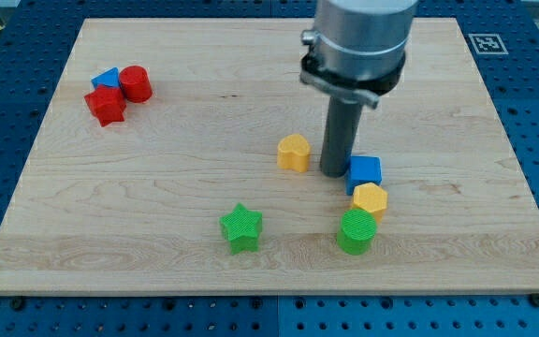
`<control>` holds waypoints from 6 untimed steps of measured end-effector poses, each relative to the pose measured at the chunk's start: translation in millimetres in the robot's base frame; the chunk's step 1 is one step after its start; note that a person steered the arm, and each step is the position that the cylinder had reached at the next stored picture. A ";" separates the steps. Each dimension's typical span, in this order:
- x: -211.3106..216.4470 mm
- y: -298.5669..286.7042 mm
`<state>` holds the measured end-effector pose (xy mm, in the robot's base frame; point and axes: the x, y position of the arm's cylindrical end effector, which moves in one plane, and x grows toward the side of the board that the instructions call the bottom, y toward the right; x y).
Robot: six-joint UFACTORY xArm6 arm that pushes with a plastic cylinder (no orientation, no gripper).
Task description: Move yellow heart horizontally right to red circle
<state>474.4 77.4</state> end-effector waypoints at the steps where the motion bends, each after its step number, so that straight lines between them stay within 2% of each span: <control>1: -5.7 -1.1; 2: 25.8 -0.1; 3: 36.3 -42.6; 6: -27.0 -56.4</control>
